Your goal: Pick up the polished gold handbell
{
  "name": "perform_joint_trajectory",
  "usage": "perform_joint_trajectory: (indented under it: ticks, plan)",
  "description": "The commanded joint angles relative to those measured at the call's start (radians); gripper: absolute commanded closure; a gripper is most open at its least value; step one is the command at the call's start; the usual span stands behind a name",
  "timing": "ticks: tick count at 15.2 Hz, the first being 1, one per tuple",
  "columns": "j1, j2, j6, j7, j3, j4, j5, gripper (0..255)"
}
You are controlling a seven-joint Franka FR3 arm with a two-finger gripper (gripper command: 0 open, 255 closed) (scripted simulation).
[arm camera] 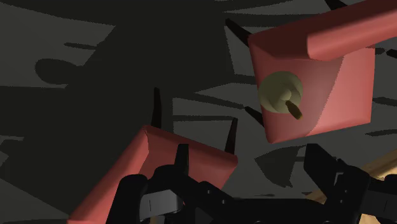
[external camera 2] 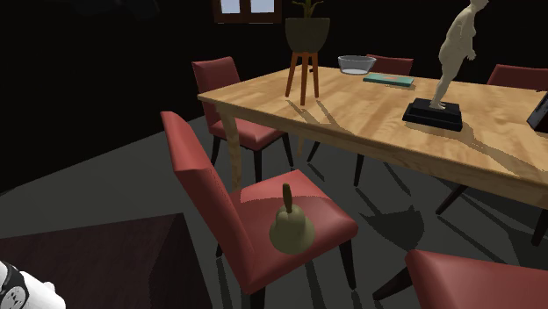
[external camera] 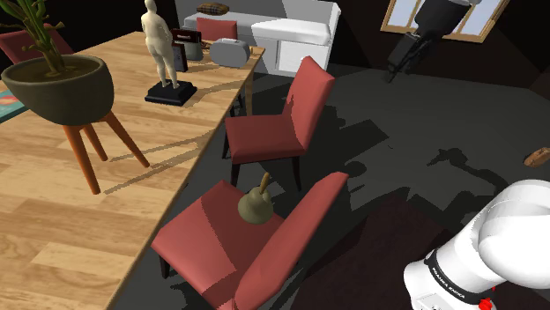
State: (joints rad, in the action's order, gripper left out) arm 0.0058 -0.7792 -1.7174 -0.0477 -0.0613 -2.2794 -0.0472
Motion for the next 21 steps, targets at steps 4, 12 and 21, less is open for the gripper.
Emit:
perform_joint_trajectory:
  ticks: [4, 12, 21]
  plan:
    - [0.015, 0.031, -0.093, 0.018, 0.018, -0.064, 0.016, 0]
    - [0.058, 0.173, -0.349, 0.061, 0.069, -0.181, 0.058, 0]
    - [0.106, 0.428, -0.636, 0.105, 0.129, -0.215, 0.094, 0]
